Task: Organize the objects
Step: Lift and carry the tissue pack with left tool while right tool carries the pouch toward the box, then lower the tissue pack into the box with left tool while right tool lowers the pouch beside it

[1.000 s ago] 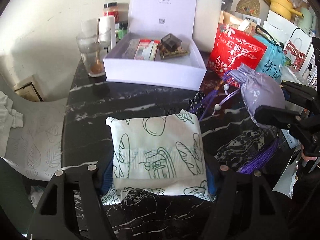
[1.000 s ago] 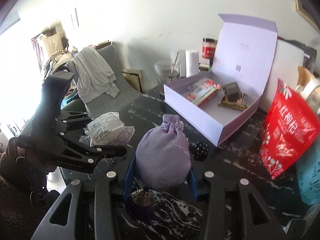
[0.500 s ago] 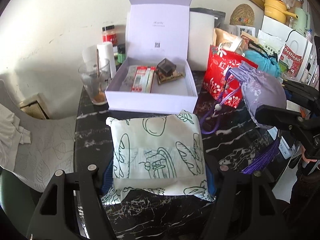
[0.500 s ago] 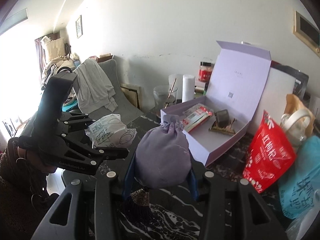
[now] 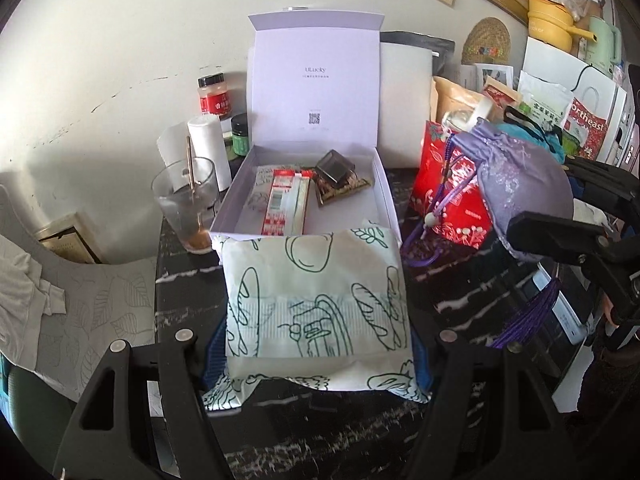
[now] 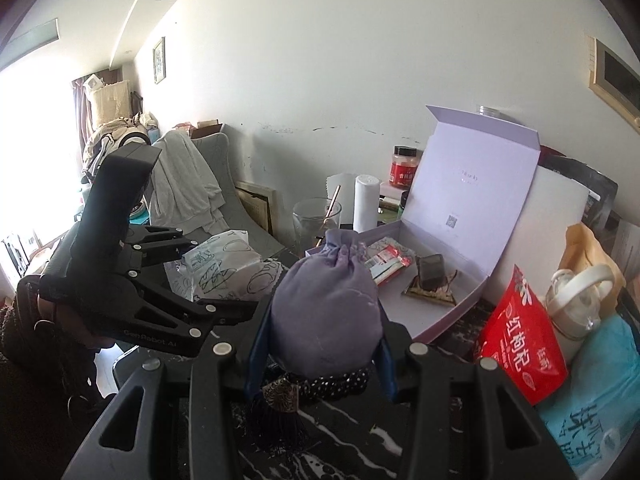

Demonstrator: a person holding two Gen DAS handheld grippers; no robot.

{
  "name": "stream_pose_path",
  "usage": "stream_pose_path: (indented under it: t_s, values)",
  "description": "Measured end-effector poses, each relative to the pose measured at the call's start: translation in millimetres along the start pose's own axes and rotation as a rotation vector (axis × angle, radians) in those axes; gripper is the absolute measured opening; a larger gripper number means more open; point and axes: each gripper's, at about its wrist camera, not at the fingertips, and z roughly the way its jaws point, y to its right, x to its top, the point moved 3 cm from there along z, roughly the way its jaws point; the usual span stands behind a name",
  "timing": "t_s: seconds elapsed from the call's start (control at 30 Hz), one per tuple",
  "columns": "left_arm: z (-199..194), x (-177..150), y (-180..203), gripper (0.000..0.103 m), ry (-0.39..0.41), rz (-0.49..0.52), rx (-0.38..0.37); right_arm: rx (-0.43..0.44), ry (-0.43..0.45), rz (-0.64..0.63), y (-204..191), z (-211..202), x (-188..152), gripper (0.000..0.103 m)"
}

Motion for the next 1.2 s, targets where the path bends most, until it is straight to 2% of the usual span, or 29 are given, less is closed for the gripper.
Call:
stream_pose_path:
  t_s: [0.37,0.63,1.2]
  values:
    - [46.8,43.8,-13.4,0.068,-0.010,0.012,-0.001,-0.013,-0.002,0.010,30.0,39.2,30.4,0.045]
    - [96.7,78.2,-27.9,0.068,-0.027,0.028,-0.002,-0.036,-0.013,0.030,55.7,74.2,48.1,0.045]
    - [189.3,115.1,-47.1,0.068,-0.061,0.065,-0.020,-0.110,-0.046,0.098,112.0,153.3,59.7,0.045]
